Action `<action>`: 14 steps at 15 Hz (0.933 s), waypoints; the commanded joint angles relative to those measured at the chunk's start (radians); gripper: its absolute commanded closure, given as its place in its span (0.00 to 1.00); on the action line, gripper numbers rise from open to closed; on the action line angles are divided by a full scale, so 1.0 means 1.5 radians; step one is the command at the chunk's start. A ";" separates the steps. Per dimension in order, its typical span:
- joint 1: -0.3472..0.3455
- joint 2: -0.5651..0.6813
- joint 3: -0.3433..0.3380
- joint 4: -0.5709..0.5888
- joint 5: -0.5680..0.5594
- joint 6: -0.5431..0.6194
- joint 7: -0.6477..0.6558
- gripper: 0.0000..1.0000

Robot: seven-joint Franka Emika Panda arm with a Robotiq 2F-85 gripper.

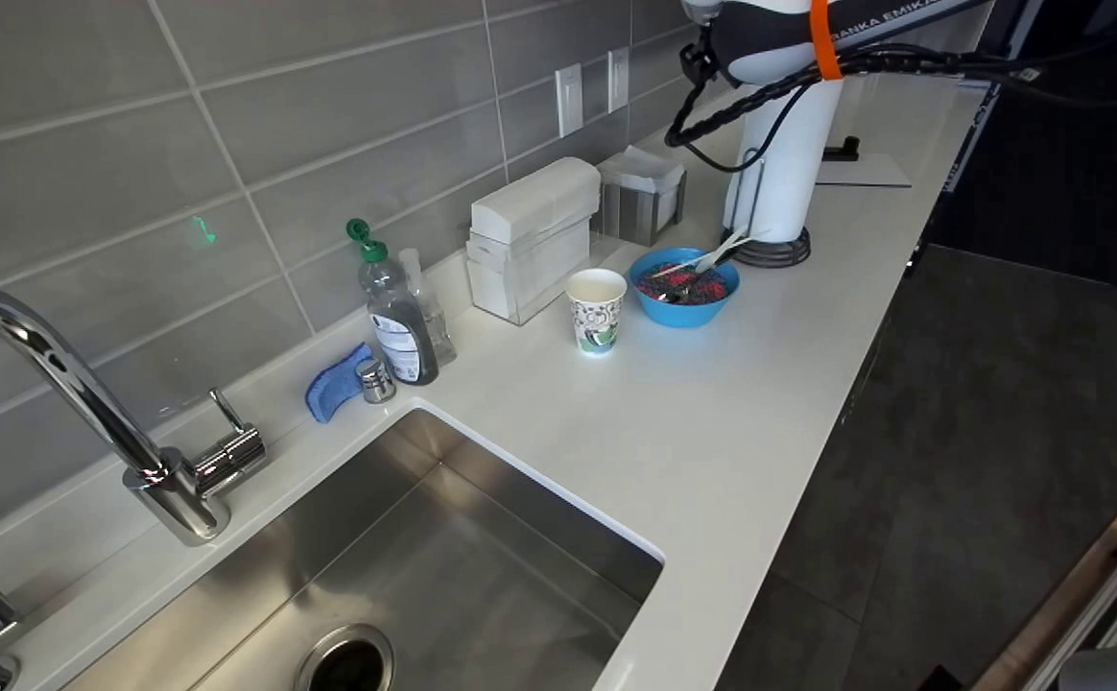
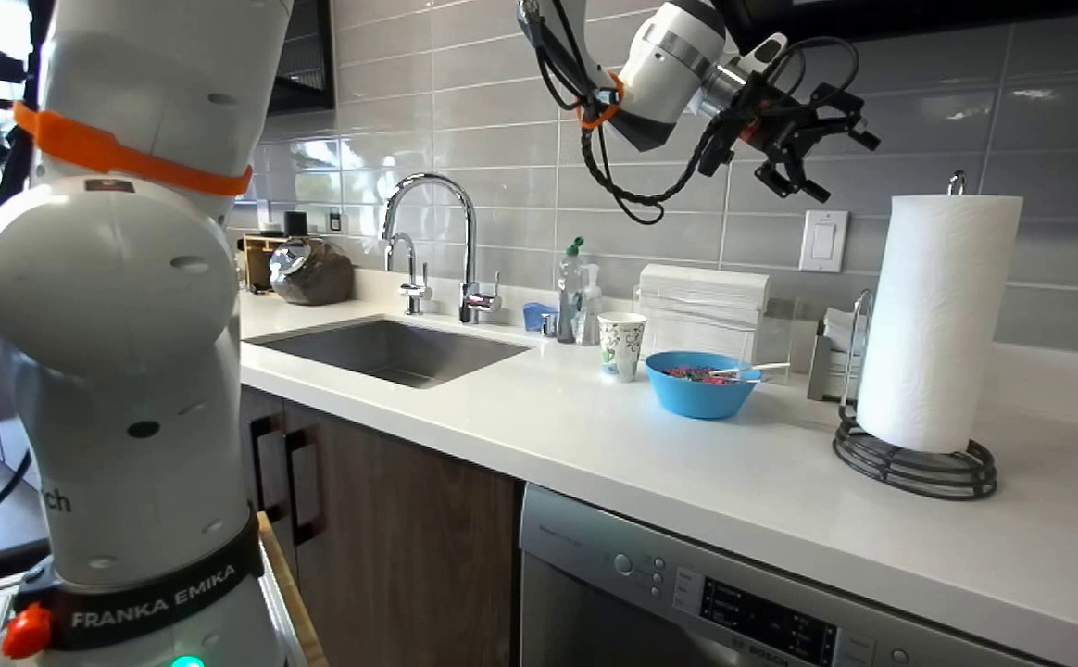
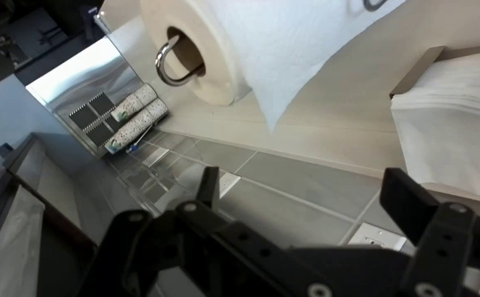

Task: Rip up a paper towel on the table

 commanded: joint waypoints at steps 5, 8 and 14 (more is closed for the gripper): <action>-0.007 0.065 -0.019 0.049 0.008 -0.001 -0.178 0.00; -0.012 0.087 -0.019 0.072 0.028 -0.010 -0.227 0.00; -0.015 0.140 -0.031 0.135 0.075 -0.034 -0.263 0.34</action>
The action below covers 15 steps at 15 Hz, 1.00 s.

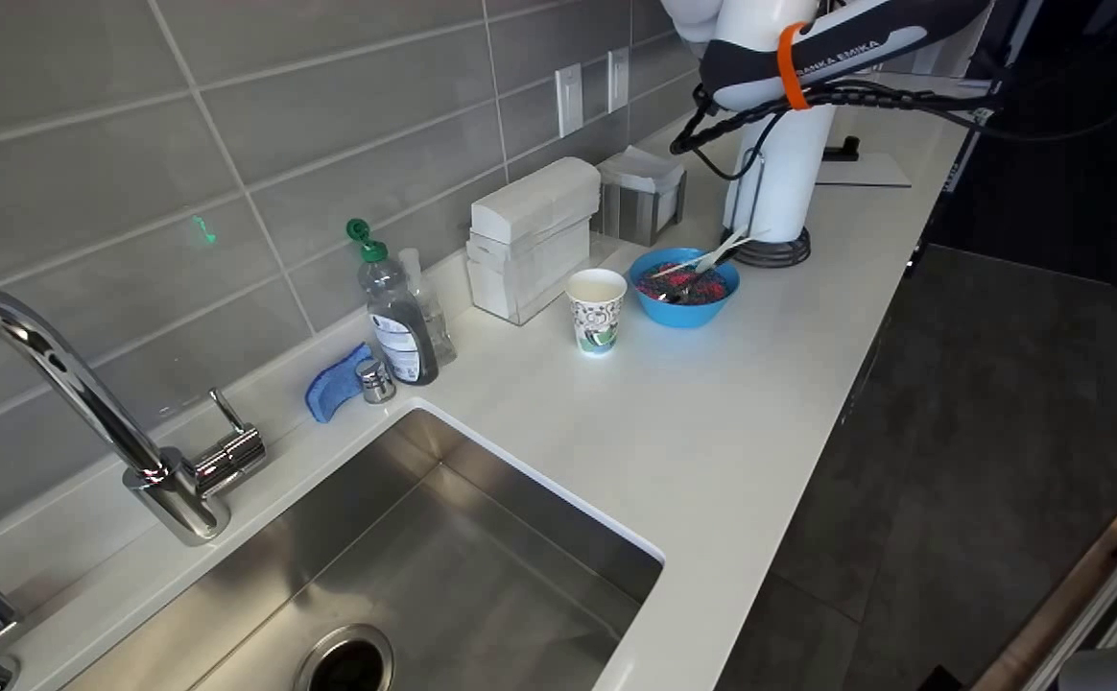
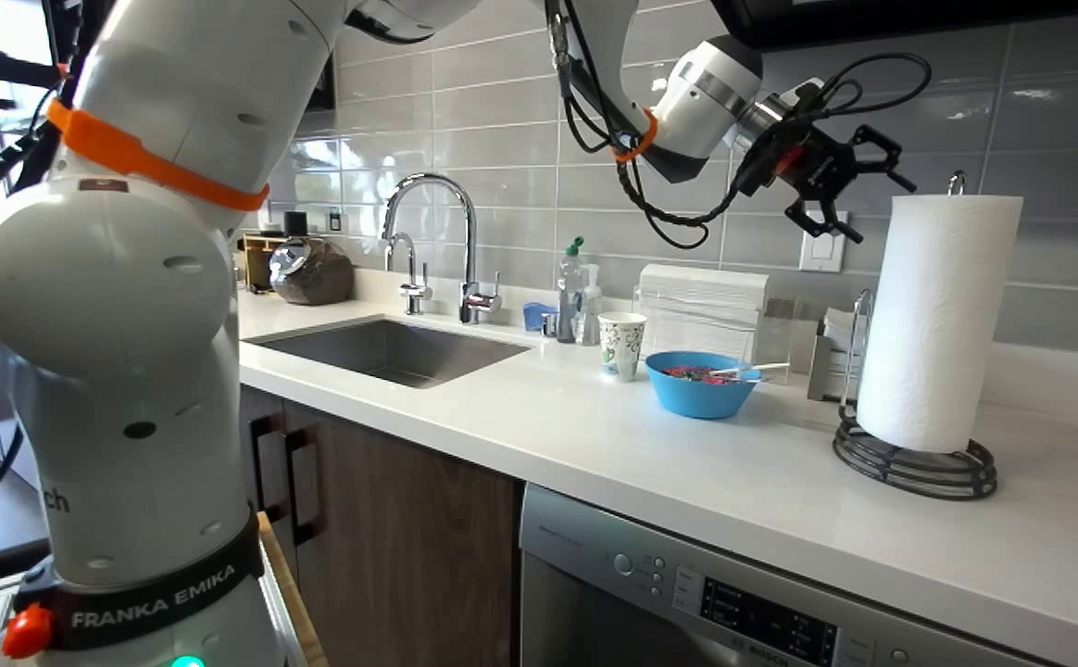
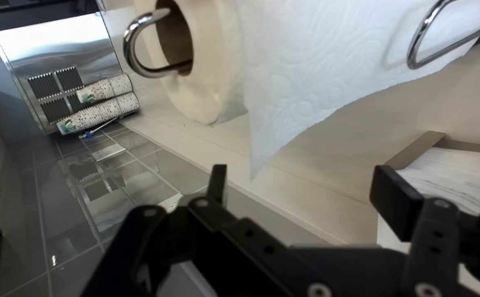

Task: Rip up a paper towel on the table

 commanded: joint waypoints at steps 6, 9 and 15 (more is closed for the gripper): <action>0.007 0.062 -0.012 0.094 0.075 -0.078 -0.043 0.80; 0.007 0.053 -0.011 0.086 0.093 -0.110 -0.048 1.00; 0.002 0.034 0.002 0.068 0.177 -0.194 -0.098 1.00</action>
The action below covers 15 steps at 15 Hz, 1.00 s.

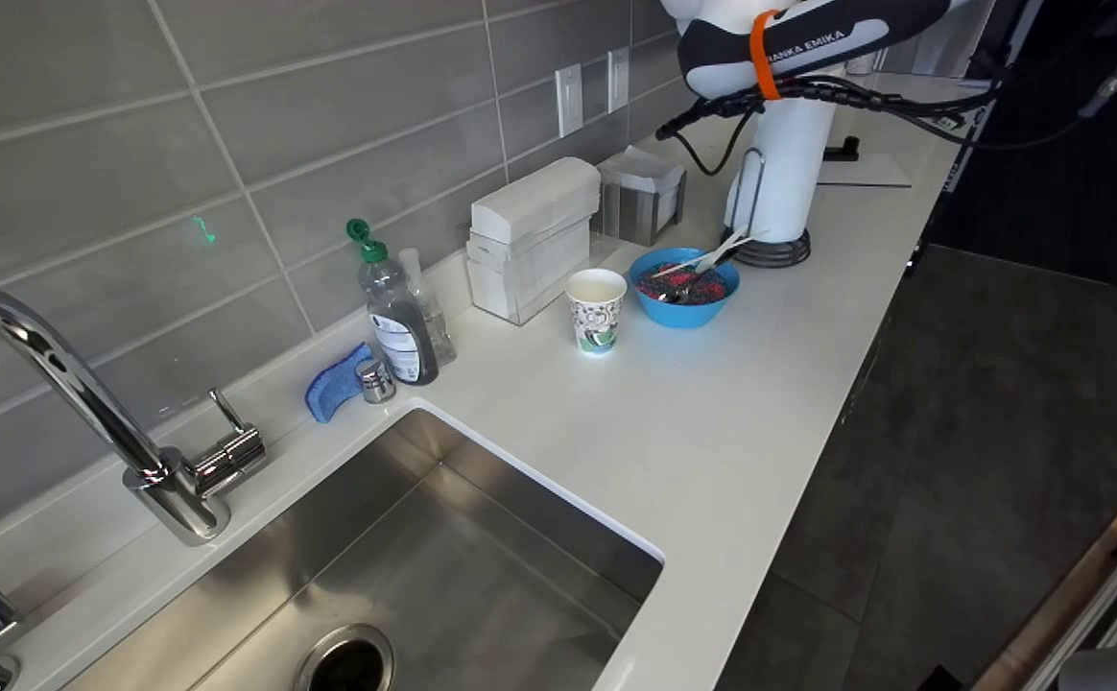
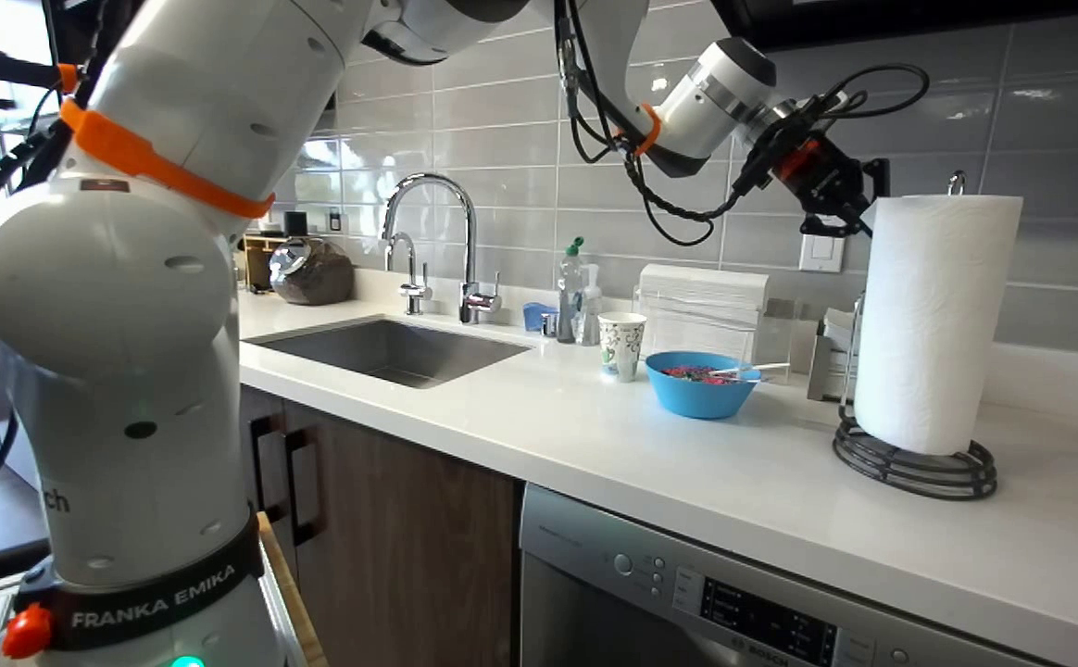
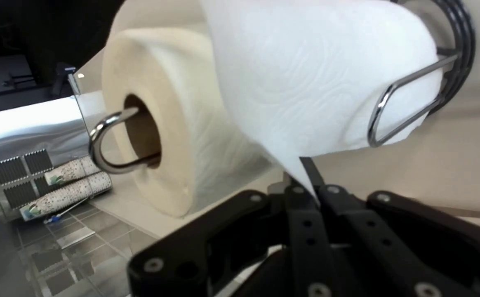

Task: Rip up a paper towel on the table

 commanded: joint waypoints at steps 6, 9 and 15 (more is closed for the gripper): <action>-0.004 -0.007 0.016 -0.012 0.159 0.028 -0.074 1.00; 0.001 -0.003 0.014 -0.018 0.184 0.095 -0.072 1.00; 0.002 -0.007 0.013 -0.030 0.225 0.092 -0.131 1.00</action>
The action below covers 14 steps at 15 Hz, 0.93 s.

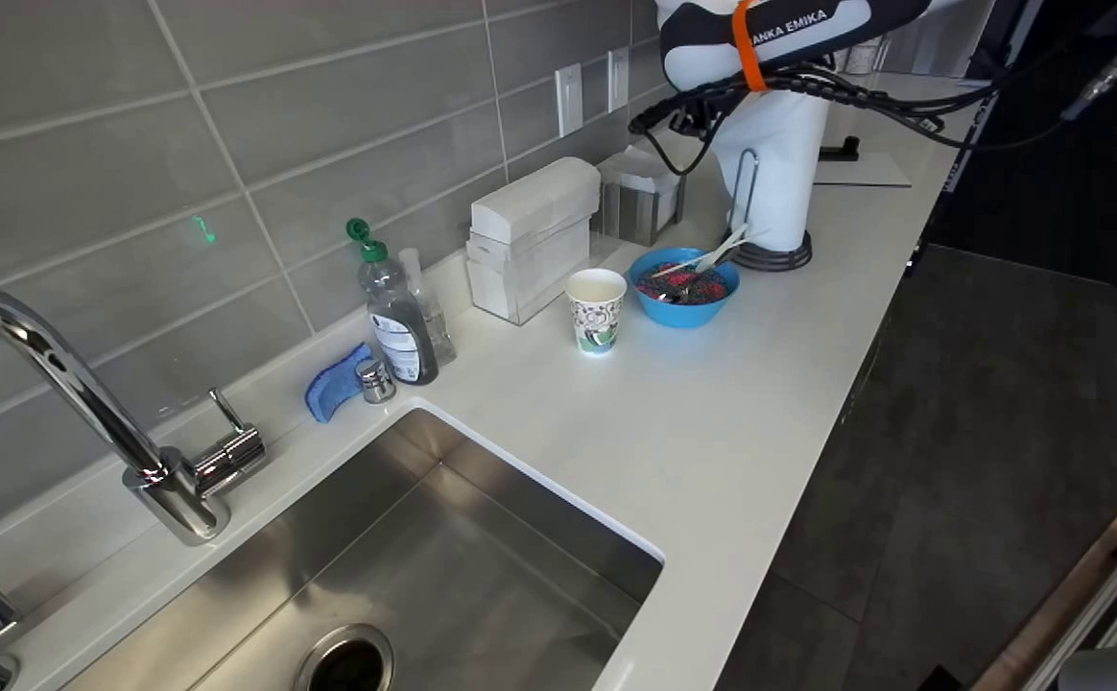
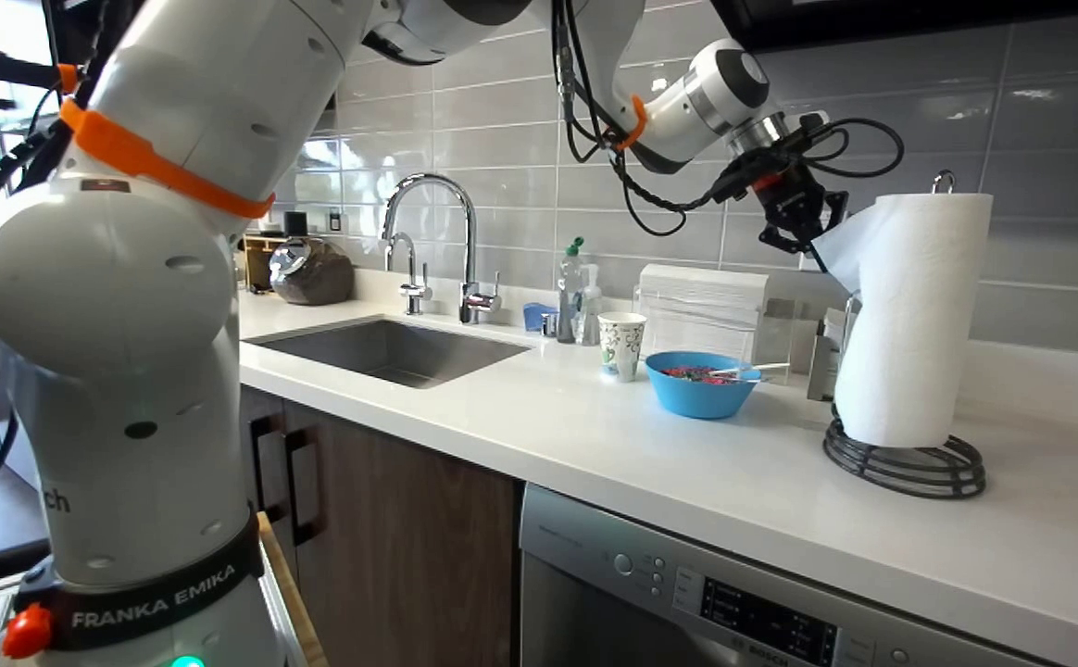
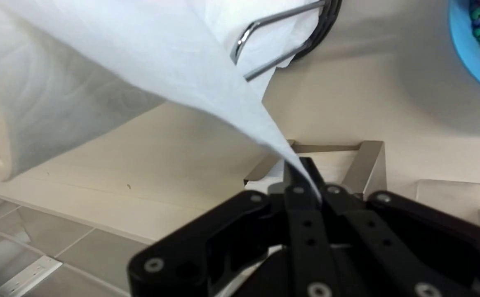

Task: Rip up a paper towel on the table

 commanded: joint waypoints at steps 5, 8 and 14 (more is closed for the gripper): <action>-0.010 -0.005 0.004 -0.008 0.103 -0.042 -0.141 1.00; -0.004 0.008 -0.010 0.025 0.126 -0.031 -0.052 1.00; -0.003 0.020 -0.015 0.048 0.169 -0.008 0.008 1.00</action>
